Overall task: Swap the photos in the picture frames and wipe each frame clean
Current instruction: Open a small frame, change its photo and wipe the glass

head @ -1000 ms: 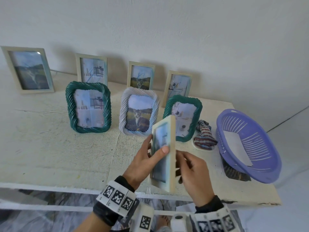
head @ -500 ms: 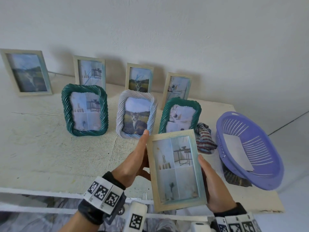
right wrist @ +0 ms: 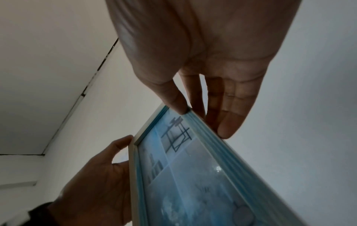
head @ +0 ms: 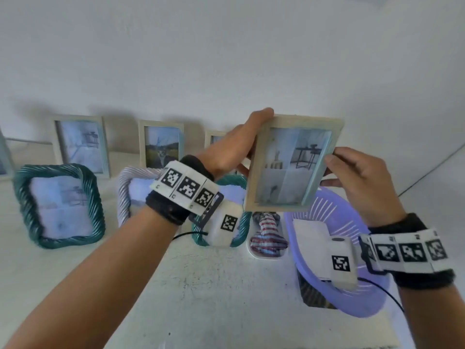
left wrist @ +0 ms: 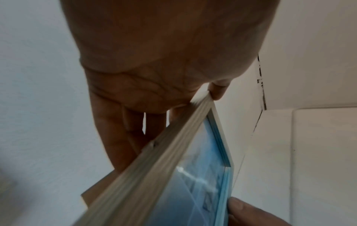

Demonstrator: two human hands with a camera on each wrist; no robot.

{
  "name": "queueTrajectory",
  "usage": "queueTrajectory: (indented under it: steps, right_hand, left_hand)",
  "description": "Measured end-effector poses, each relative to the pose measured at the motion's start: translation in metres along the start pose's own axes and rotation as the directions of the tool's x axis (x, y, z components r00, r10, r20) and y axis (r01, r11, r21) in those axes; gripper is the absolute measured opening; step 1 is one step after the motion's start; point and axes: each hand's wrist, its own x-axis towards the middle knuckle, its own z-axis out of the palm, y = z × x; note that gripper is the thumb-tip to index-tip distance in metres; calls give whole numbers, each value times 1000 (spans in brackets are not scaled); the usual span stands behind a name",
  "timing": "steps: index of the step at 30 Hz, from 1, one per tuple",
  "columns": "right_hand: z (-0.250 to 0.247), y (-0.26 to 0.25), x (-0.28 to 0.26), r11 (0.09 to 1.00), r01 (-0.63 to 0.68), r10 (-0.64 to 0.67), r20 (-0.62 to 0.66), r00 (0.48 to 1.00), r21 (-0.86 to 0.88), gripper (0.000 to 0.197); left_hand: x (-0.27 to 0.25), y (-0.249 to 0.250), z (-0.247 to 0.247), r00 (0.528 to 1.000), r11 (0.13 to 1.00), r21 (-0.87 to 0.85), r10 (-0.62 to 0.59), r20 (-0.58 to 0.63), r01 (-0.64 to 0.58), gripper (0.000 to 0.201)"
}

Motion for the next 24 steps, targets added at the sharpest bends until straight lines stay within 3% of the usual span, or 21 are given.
queueTrajectory:
  steps: [5,12,15,19,24]
  right_hand:
    - [-32,36,81,998,13,-17,-64,998,-68,15]
    - [-41,118,157,971,-203,215,90,972,-127,15]
    - [-38,149,171,948,-275,301,170,938,-163,20]
    - [-34,180,186,901,-395,431,256,865,-182,21]
    - [-25,198,191,862,-457,506,341,792,-218,23]
  left_hand:
    - [88,32,14,990,999,-14,-37,-135,36,55]
    - [195,-10,32,932,937,-128,-341,-122,325,43]
    - [223,-44,41,867,882,-185,-463,-182,433,56]
    - [238,-59,55,810,837,-248,-540,-227,489,36]
    - [257,-92,62,759,792,-273,-605,-239,545,40]
